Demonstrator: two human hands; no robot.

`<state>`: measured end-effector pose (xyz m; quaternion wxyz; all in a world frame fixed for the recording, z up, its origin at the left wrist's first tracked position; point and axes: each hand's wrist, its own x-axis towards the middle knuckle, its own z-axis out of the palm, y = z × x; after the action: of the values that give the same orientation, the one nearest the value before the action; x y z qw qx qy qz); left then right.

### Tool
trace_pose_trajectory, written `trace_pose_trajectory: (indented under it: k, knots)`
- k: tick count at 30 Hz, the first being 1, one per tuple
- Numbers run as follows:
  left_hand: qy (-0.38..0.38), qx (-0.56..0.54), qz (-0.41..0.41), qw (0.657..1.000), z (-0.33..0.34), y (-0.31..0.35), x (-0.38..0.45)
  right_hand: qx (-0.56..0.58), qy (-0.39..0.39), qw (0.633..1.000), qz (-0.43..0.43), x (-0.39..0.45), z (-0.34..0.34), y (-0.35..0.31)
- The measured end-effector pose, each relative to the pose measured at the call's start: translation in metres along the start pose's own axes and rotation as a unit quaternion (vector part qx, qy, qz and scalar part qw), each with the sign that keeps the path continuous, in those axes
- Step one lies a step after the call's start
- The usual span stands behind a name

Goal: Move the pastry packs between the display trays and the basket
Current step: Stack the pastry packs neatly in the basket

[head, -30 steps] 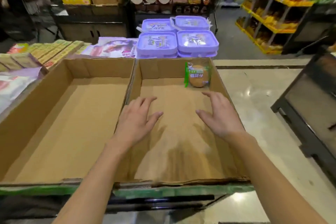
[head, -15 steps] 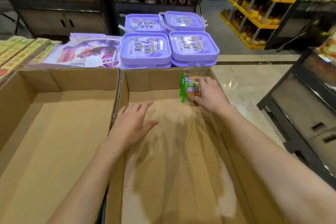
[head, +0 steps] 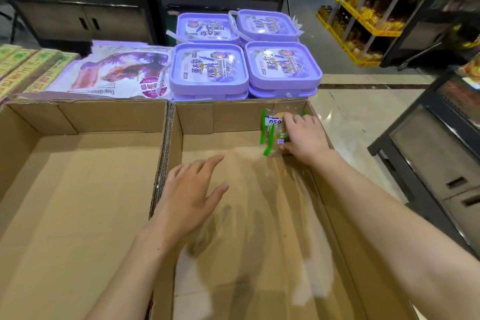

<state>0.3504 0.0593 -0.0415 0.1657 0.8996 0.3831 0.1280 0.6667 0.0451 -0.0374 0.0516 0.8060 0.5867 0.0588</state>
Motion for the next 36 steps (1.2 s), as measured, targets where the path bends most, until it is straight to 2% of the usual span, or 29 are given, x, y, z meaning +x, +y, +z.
trace_pose_trajectory:
  k: [4, 7, 11, 15, 18, 21, 25, 28, 31, 34, 36]
  knots:
    - [-0.003, -0.038, 0.041, 0.998, -0.004, 0.014, 0.02, 0.12, -0.018, 0.992, 0.018, -0.026, -0.016, 0.006]
    - [-0.03, -0.074, 0.07, 0.994, -0.004, 0.033, 0.064, 0.205, 0.012, 0.976, 0.069, -0.061, -0.037, 0.01]
    - [-0.027, -0.056, 0.118, 0.991, 0.018, 0.055, 0.134, 0.288, 0.054, 0.946, 0.137, -0.121, -0.05, 0.016]
    - [-0.056, -0.007, 0.165, 0.985, 0.042, 0.077, 0.193, 0.279, 0.045, 0.941, 0.184, -0.164, -0.041, 0.016]
    - [-0.086, 0.051, 0.206, 0.973, 0.058, 0.098, 0.231, 0.293, 0.077, 0.932, 0.2, -0.17, -0.033, 0.013]
    - [-0.091, 0.1, 0.2, 0.97, 0.075, 0.113, 0.249, 0.281, 0.119, 0.927, 0.218, -0.166, -0.025, 0.013]
    - [-0.048, 0.193, 0.164, 0.966, 0.094, 0.119, 0.245, 0.231, 0.169, 0.941, 0.18, -0.166, -0.012, 0.013]
    - [-0.047, 0.23, 0.14, 0.962, 0.095, 0.118, 0.238, 0.238, 0.188, 0.936, 0.177, -0.168, -0.008, 0.014]
    - [-0.076, 0.245, 0.12, 0.959, 0.083, 0.114, 0.233, 0.258, 0.182, 0.932, 0.176, -0.167, -0.009, 0.015]
    - [-0.133, 0.198, 0.085, 0.967, 0.065, 0.103, 0.22, 0.274, 0.168, 0.931, 0.171, -0.166, -0.01, 0.016]
    - [-0.137, 0.176, 0.082, 0.971, 0.051, 0.094, 0.207, 0.286, 0.16, 0.928, 0.175, -0.166, -0.01, 0.017]
